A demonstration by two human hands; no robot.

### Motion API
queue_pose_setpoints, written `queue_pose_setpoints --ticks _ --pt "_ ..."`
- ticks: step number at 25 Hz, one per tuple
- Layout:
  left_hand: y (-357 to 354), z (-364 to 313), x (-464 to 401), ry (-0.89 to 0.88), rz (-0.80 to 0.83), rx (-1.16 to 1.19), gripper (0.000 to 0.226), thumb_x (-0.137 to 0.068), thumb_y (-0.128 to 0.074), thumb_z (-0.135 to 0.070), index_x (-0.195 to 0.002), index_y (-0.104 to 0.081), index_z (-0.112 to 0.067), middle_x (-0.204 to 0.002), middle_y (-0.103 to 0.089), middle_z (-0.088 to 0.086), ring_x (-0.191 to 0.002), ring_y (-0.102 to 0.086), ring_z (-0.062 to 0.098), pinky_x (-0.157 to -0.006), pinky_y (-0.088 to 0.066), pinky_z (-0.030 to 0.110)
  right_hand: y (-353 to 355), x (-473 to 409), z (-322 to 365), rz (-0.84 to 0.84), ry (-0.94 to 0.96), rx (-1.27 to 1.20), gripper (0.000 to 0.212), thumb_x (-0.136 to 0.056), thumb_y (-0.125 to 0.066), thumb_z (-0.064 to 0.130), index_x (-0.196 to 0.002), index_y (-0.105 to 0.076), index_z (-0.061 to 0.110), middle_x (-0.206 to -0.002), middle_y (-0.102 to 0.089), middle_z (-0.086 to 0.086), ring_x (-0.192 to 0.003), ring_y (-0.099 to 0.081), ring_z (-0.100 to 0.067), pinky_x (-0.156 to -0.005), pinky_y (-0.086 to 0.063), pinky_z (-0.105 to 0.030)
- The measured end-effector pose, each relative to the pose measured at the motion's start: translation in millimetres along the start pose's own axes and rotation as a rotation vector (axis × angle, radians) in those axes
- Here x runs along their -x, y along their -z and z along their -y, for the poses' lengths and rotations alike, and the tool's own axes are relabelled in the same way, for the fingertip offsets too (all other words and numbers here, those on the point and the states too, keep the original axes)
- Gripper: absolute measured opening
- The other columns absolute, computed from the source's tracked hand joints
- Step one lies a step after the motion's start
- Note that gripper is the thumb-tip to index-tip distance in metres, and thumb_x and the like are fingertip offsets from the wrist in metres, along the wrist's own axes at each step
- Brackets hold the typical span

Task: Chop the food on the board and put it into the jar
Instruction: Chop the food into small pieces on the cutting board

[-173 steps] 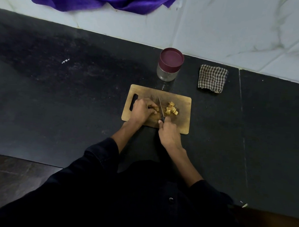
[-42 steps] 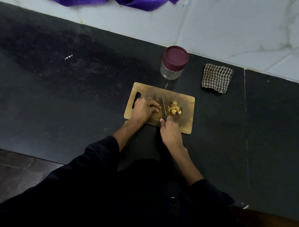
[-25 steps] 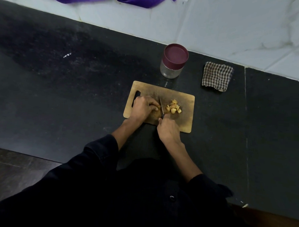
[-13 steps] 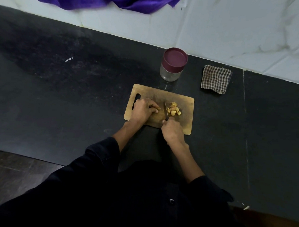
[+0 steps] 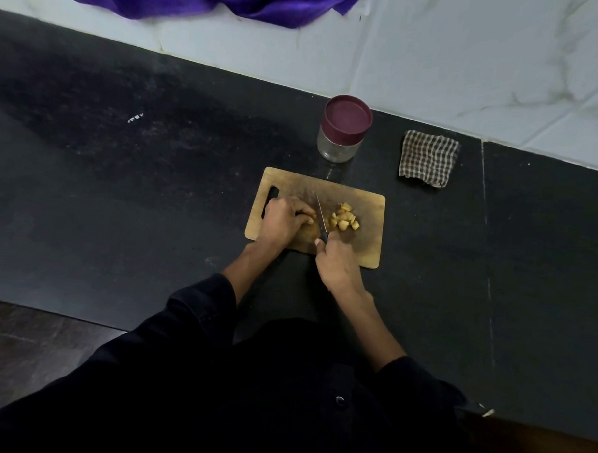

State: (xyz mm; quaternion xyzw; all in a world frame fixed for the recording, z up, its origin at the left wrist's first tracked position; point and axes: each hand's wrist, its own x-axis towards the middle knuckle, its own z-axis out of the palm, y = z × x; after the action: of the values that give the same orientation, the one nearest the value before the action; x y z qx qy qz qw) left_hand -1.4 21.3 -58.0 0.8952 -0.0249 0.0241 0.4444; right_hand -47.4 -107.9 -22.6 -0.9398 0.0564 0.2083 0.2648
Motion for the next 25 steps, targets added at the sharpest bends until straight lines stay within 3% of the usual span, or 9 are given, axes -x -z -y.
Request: queue_pose_setpoints --ticks 9,14,20,25 --pt "2 -1 -1 0.033 0.005 0.002 0.012 -0.076 -0.072 0.0 -0.086 -0.075 -0.006 -0.092 -0.073 0.004 -0.083 -0.062 0.004 -0.077 -0.04 0.0 -8 -3 4 -0.03 -0.027 0.046 0.022 -0.104 -0.042 0.028 -0.116 -0.049 0.01 -0.099 -0.063 -0.009 -0.086 -0.064 -0.022 -0.064 -0.048 -0.034" --pt "4 -1 -3 0.03 0.014 0.007 0.011 -0.075 -0.073 -0.001 -0.085 -0.076 -0.006 -0.091 -0.073 0.005 -0.085 -0.065 0.008 -0.083 -0.047 0.014 -9 -6 7 -0.036 -0.021 0.082 0.022 -0.104 -0.042 0.025 -0.116 -0.05 0.008 -0.102 -0.064 -0.011 -0.09 -0.065 -0.026 -0.064 -0.044 -0.033" --pt "5 -1 -3 0.022 0.02 -0.002 0.011 -0.076 -0.073 -0.001 -0.085 -0.075 -0.006 -0.09 -0.073 0.005 -0.086 -0.066 0.01 -0.08 -0.038 0.0 -9 -14 11 -0.002 -0.043 0.083 0.024 -0.103 -0.042 0.024 -0.118 -0.051 0.007 -0.108 -0.064 -0.014 -0.097 -0.064 -0.029 -0.073 -0.049 -0.038" --pt "5 1 -4 -0.007 0.027 0.016 0.011 -0.075 -0.073 -0.001 -0.084 -0.075 -0.007 -0.088 -0.073 0.003 -0.083 -0.065 0.005 -0.083 -0.047 0.009 -4 -22 23 0.047 -0.106 0.126 0.03 -0.099 -0.046 0.02 -0.125 -0.052 0.007 -0.117 -0.062 -0.014 -0.105 -0.062 -0.03 -0.082 -0.051 -0.04"
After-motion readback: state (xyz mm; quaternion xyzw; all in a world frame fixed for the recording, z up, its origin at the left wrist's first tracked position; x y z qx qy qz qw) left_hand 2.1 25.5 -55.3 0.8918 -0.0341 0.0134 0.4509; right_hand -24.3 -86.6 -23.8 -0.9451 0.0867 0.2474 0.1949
